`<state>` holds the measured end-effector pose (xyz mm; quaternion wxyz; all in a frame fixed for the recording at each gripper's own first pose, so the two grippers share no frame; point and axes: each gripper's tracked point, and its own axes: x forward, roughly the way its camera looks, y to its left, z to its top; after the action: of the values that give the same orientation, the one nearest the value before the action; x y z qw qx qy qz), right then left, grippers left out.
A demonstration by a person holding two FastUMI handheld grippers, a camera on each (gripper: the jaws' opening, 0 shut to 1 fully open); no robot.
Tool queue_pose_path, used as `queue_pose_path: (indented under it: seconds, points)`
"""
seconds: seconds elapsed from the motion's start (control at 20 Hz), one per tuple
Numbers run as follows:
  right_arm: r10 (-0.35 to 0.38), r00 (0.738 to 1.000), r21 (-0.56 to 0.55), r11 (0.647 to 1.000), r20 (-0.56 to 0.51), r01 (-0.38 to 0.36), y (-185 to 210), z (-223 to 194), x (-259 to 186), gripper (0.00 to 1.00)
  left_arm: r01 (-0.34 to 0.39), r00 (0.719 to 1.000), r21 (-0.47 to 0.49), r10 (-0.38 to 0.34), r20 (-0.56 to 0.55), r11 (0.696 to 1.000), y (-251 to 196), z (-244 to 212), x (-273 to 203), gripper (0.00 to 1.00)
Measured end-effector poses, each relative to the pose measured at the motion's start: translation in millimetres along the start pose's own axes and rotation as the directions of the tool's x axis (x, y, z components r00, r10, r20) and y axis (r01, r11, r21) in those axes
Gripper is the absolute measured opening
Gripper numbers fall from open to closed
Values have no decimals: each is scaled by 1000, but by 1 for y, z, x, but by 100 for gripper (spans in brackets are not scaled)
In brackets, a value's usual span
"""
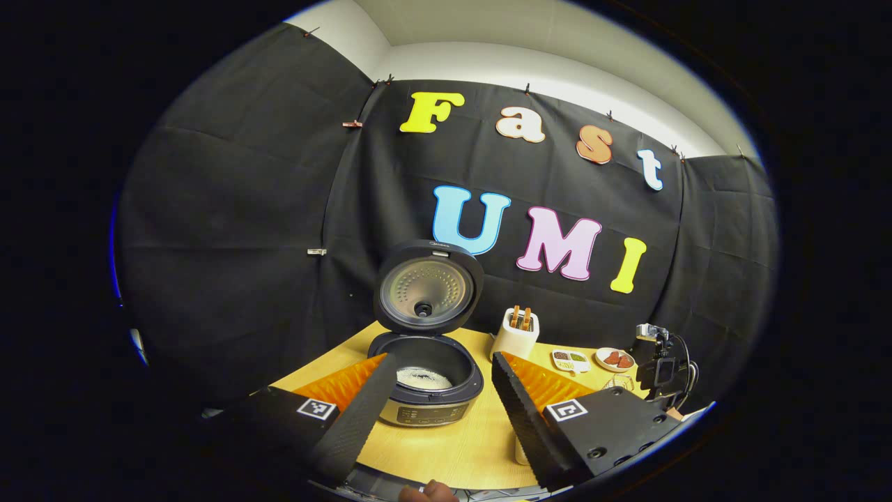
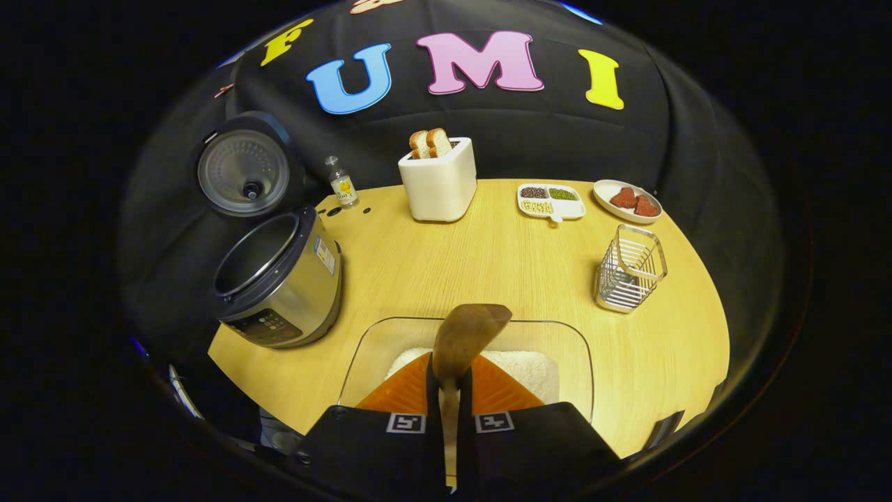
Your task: Close the left gripper, press the button to open the rice cooker; take a wooden spoon from the chopstick holder with the right hand, scoop a spoonful of rice and pour it into the rice cooker, then put the wooden spoon back into the chopstick holder.
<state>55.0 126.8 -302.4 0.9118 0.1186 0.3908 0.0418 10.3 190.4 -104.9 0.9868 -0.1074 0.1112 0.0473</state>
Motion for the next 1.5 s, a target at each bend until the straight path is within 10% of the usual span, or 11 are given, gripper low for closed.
queue_pose_path:
  seconds: [0.4,0.8,1.15,1.5]
  points:
    - [62,996,395,915,60,-81,-18,22,-12,11,-4,1000,24,4,13,1000,3,8,0,94]
    - [128,977,543,815,168,-200,-28,53,-48,11,12,1000,27,-12,10,1000,-2,12,6,94]
    - [206,932,564,750,297,-345,12,124,-92,11,-4,1000,29,3,14,1000,15,14,4,94]
    - [300,894,454,780,333,-431,102,180,-92,11,-35,999,9,35,34,999,41,16,-7,94]
